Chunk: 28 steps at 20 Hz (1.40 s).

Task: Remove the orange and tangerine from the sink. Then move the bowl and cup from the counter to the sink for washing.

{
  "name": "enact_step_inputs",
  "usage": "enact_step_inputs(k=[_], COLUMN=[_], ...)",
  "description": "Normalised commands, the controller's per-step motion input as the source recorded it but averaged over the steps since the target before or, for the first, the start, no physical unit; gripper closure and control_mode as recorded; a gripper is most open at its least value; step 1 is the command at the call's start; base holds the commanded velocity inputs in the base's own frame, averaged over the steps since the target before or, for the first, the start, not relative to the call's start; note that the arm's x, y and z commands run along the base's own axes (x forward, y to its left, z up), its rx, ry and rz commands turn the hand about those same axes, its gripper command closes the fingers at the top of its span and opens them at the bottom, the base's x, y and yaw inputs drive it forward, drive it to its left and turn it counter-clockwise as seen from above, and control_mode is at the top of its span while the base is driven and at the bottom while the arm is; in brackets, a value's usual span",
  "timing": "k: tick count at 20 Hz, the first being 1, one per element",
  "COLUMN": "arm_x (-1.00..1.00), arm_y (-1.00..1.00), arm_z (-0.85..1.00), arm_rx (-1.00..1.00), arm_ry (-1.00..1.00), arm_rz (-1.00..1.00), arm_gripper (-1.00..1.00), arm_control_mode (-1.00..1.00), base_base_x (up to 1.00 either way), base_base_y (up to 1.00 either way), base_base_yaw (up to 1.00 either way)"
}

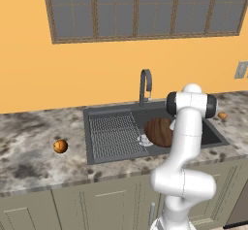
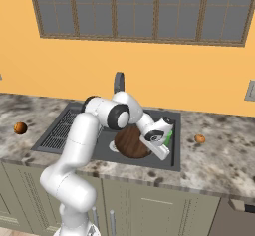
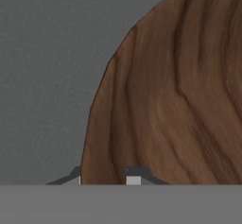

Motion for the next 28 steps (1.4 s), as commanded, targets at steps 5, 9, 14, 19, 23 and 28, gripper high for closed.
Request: enact_step_inputs(k=[5,9,14,19,23,28], arm_x=[0.06,0.0,0.0,0.0,-0.05,-0.11], arm_y=[0.0,0.0,0.0,-0.03,-0.07,-0.04], arm_z=[-0.02,0.0,0.03,0.13,0.22,0.28], arm_rx=[0.0,0.0,0.0,0.0,0.0,-0.02], arm_ry=[0.0,0.0,0.0,0.0,0.0,0.0], arm_rz=[0.0,0.0,0.0,0.01,0.04,0.03], arm_gripper=[1.0,-1.0,-1.0,-1.0,-1.0,-1.0], arm_control_mode=[-1.0,-1.0,-1.0,-1.0,-1.0,-1.0], base_base_x=[0.0,0.0,0.0,0.0,0.0,0.0], base_base_y=[0.0,0.0,0.0,0.0,0.0,0.0], base_base_yaw=[0.0,0.0,0.0,0.0,0.0,0.0])
